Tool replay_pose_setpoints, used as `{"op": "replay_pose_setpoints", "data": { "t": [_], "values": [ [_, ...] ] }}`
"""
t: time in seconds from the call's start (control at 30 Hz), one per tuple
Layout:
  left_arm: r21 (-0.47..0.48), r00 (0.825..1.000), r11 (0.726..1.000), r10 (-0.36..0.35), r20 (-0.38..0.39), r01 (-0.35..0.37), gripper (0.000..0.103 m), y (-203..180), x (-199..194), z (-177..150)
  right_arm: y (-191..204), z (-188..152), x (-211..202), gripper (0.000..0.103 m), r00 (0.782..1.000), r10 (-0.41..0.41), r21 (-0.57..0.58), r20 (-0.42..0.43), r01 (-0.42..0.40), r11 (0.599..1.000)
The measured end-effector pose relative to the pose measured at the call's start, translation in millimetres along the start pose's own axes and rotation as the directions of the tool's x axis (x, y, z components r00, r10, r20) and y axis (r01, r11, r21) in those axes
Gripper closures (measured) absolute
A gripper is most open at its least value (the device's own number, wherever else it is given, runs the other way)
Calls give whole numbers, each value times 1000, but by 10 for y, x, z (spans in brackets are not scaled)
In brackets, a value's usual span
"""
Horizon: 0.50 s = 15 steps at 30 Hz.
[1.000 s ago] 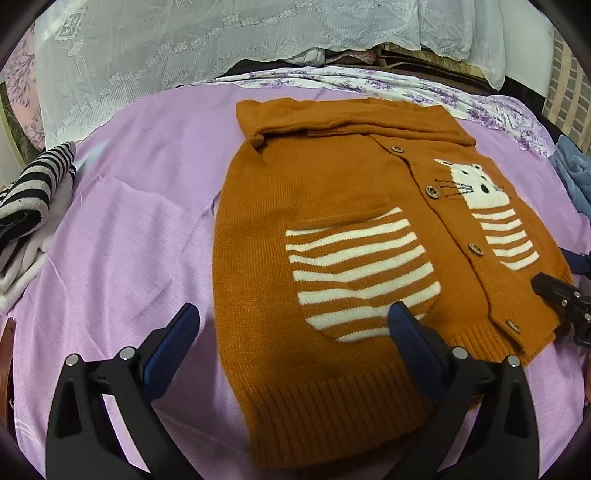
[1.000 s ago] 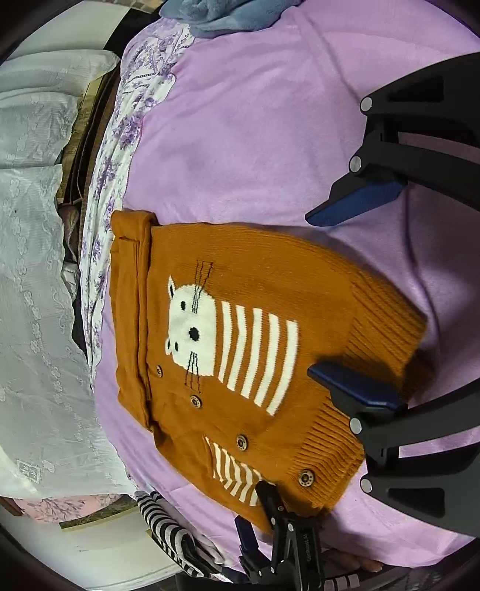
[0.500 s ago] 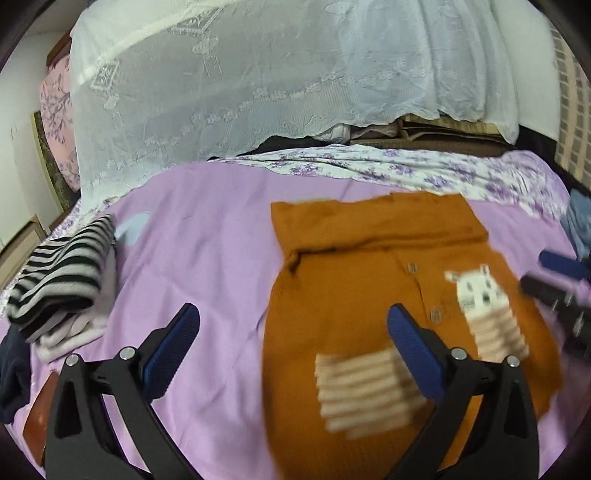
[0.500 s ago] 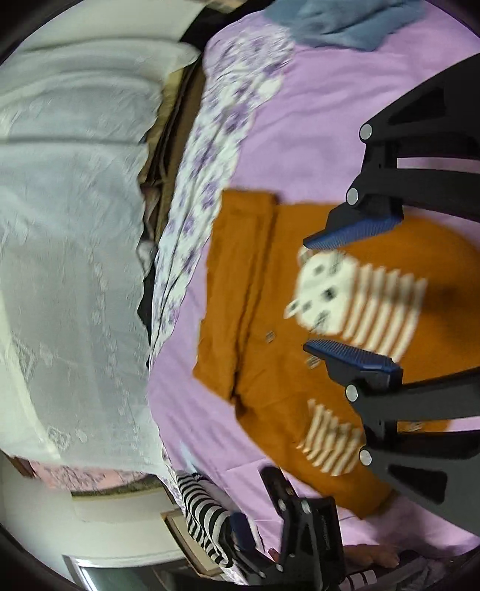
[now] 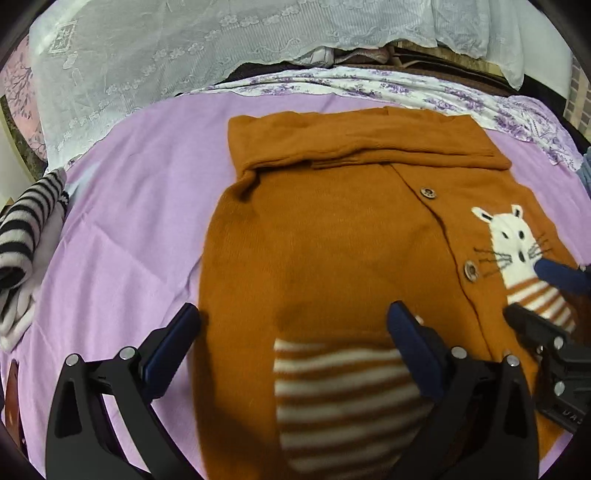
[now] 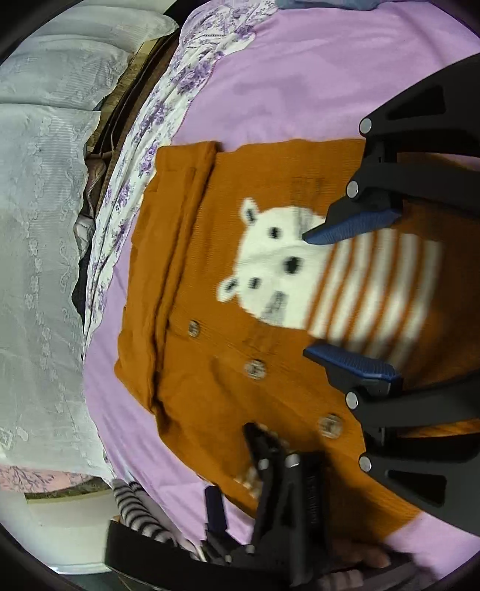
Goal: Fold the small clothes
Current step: 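Smooth the cardigan hem with the right tool, then hold still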
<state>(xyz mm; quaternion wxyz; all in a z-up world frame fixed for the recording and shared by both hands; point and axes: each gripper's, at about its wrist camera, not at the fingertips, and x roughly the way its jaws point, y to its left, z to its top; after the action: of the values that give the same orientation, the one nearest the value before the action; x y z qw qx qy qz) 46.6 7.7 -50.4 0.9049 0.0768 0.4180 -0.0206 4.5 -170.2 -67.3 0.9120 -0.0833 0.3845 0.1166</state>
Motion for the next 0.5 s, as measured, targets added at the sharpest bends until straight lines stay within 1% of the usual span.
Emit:
{"op": "replay_pose_setpoints", "data": {
  "t": [0.07,0.17,0.23,0.27,0.3,0.33,0.37,0.4,0.47,0.5],
  "values": [
    [0,1000,1000,7,16,-7,4,-9,-64,-40,-23,-55,-85,43,1000,10,11,9,-10,1000],
    [12,998,1000,19,59,-19,4,-26,-237,-122,-22,-159,-314,43,997,23,24,73,-25,999],
    [13,996,1000,-4,87,3,5,-33,-382,-202,-5,-229,-428,43,995,24,26,97,-27,999],
    [12,996,1000,-20,86,19,4,-28,-427,-244,-6,-263,-422,42,996,27,28,83,-29,999],
    [14,997,999,-34,68,33,4,-22,-436,-297,-11,-302,-390,41,998,29,30,59,-31,999],
    [17,998,999,-39,48,38,4,-20,-413,-331,-7,-345,-303,38,999,31,32,8,-31,999],
    [21,999,999,-42,12,42,4,-22,-352,-368,-7,-344,-288,37,1000,31,33,-2,-31,999],
    [19,999,999,-44,-7,44,4,-20,-314,-389,-3,-345,-297,37,1000,29,32,3,-29,999],
    [9,999,999,-46,-11,47,4,-3,-304,-391,29,-362,-300,35,1000,11,19,4,-12,1000],
    [18,999,999,-32,-3,32,4,-23,-314,-400,34,-368,-315,34,1000,7,17,10,-7,1000]
  ]
}}
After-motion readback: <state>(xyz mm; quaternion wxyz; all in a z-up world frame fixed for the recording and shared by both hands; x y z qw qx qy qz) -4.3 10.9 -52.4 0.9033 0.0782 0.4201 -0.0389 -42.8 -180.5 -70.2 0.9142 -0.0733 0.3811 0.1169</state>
